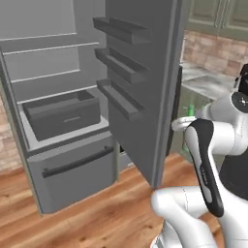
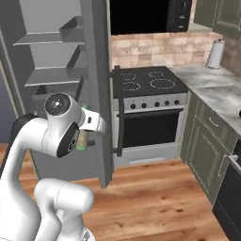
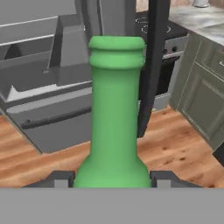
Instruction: Place the beer on the top shelf of the fridge to keep it out of children's reach, and place the lemon and squash on lower shelves for easy access.
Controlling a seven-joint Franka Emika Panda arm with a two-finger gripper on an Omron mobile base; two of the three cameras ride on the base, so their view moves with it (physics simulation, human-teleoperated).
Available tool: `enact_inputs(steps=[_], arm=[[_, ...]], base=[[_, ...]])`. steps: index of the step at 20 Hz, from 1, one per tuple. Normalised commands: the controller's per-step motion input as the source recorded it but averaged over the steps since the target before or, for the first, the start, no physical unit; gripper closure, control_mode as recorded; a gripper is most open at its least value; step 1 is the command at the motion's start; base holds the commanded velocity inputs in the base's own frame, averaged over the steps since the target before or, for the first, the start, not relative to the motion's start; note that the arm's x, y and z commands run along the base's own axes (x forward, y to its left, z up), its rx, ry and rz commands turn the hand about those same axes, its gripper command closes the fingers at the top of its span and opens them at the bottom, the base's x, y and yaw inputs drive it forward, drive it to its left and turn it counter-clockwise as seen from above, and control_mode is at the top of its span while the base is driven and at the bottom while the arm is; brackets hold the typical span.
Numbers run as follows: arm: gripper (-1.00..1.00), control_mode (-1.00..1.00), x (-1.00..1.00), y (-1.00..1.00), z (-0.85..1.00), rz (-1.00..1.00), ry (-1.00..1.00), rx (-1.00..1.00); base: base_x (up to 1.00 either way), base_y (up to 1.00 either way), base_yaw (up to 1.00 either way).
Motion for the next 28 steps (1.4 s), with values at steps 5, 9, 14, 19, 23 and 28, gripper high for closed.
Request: enact_inputs(steps=[5, 9, 14, 19, 23, 28], arm=[[1.0, 1.0, 0.0, 0.0, 0.0, 0.0, 0.0, 0.0], [1.0, 1.0, 0.0, 0.0, 0.0, 0.0, 0.0, 0.0], [1.0, 1.0, 0.0, 0.0, 0.0, 0.0, 0.0, 0.0], [1.0, 1.0, 0.0, 0.0, 0.0, 0.0, 0.0, 0.0], [1.0, 1.0, 0.0, 0.0, 0.0, 0.0, 0.0, 0.0], [1.0, 1.0, 0.0, 0.0, 0.0, 0.0, 0.0, 0.0]], base=[[0.13, 0.81, 0.43], [0.5, 0.66, 0.29], [0.66, 0.23, 0.1], [0.84, 0.0, 0.0], [0.87, 0.0, 0.0], [0.83, 0.0, 0.02]])
